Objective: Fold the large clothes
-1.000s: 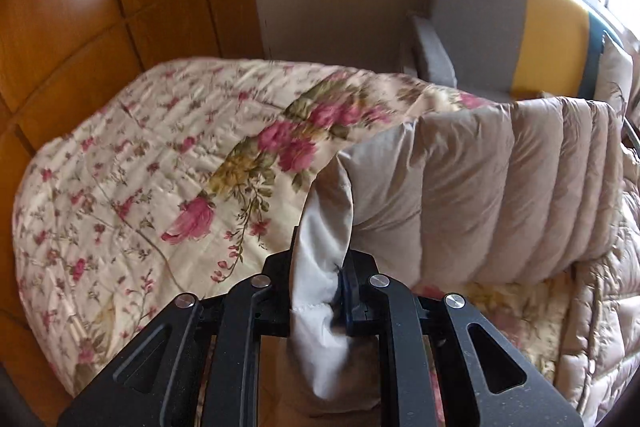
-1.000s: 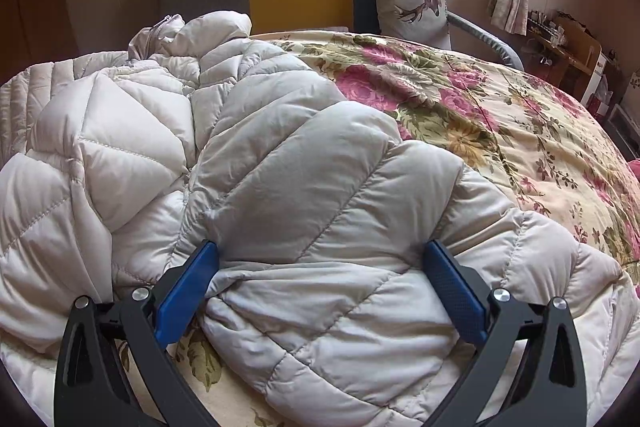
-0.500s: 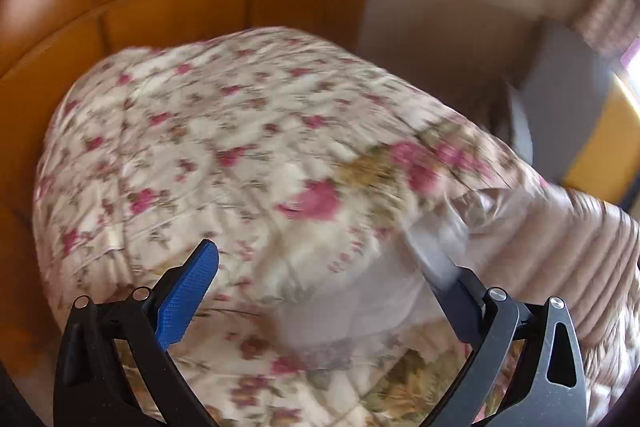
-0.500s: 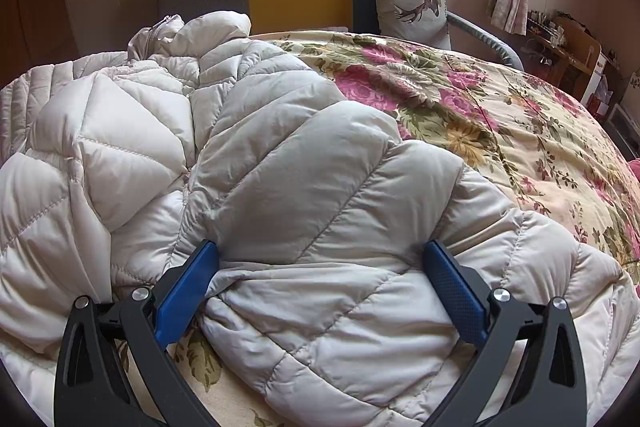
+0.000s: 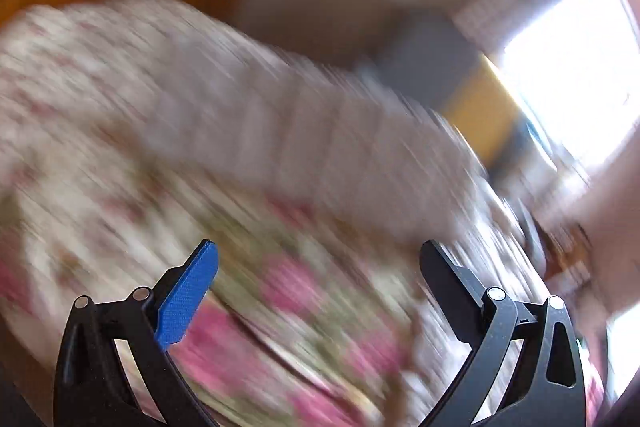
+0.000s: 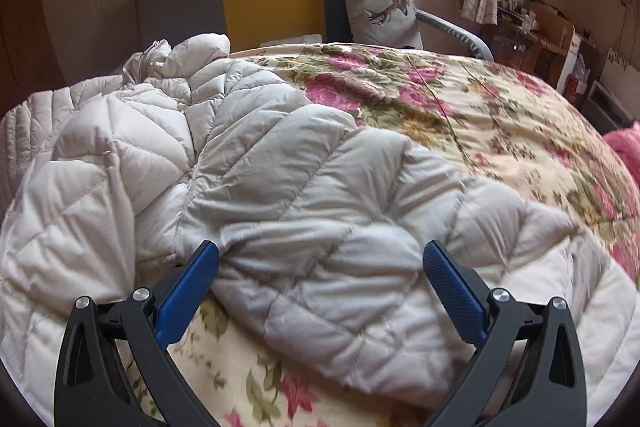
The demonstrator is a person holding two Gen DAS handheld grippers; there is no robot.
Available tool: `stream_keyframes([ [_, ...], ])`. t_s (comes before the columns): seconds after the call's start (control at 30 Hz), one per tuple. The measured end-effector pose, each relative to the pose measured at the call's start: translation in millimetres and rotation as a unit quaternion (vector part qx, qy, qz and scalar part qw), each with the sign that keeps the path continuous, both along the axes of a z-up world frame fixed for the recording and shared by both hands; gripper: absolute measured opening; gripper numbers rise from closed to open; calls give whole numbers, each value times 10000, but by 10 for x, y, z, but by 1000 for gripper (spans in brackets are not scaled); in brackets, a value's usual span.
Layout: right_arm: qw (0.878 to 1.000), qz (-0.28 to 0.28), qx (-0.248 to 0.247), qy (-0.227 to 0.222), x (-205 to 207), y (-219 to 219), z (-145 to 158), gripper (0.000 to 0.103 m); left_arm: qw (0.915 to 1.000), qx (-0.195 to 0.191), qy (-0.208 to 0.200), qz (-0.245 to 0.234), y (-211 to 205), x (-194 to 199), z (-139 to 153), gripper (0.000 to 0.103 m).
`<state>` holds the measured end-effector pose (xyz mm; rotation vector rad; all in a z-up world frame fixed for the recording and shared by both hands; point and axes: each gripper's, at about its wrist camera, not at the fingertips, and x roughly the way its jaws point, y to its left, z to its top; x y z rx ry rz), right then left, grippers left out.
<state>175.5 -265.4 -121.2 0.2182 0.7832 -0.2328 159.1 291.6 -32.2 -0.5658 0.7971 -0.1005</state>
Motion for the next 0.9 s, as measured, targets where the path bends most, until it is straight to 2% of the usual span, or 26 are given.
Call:
stream_keyframes([
  [0.07, 9981, 222, 551, -140, -241, 1, 32, 101, 9958, -424, 199, -791, -446, -60, -215, 99],
  [0.1, 9968, 431, 648, -179, -349, 38, 48, 101, 9932, -496, 321, -1003, -573, -66, -304, 99],
  [0.2, 9953, 883, 380, -84, -587, 209, 52, 98, 9792, -806, 818, -1673, -1032, -125, -623, 99],
  [0.27, 9936, 981, 551, -14, -690, 240, -1, 92, 9763, -777, 765, -1868, -1191, -190, -652, 96],
  [0.3, 9927, 955, 736, -29, -727, 223, -28, 92, 9736, -755, 733, -2026, -1299, -225, -632, 84],
  [0.33, 9917, 888, 926, -53, -745, 197, -51, 92, 9706, -765, 794, -2139, -1378, -259, -632, 67],
  [0.37, 9908, 818, 1076, -67, -759, 181, -79, 92, 9682, -648, 940, -2228, -1475, -275, -637, 57],
  [0.4, 9897, 767, 1205, -64, -752, 168, -102, 92, 9675, -504, 1018, -2258, -1538, -297, -630, 31],
  [0.43, 9886, 753, 1303, -55, -747, 162, -120, 92, 9666, -420, 1028, -2311, -1588, -316, -589, 21],
  [0.47, 9880, 749, 1353, -51, -734, 166, -122, 92, 9667, -432, 971, -2327, -1586, -308, -537, 16],
  [0.53, 9875, 769, 1374, -106, -736, 179, -93, 92, 9723, -437, 774, -2160, -1510, -260, -350, 12],
  [0.63, 9858, 861, 1425, -231, -752, 203, -18, 92, 9857, -632, 545, -1464, -1137, -126, -152, 10],
  [0.67, 9851, 890, 1447, -256, -756, 218, 4, 92, 9900, -571, 485, -1197, -1000, -55, -88, 10],
  [0.73, 9829, 988, 1534, -255, -752, 260, 26, 92, 9958, -278, 436, -751, -777, 95, -25, 10],
  [0.8, 9799, 1133, 1632, -192, -740, 340, 29, 92, 9979, 163, 473, -412, -638, 248, -59, 10],
  [0.9, 9732, 1404, 1821, -92, -721, 504, 21, 92, 9931, 879, 767, 92, -449, 491, -296, 10],
])
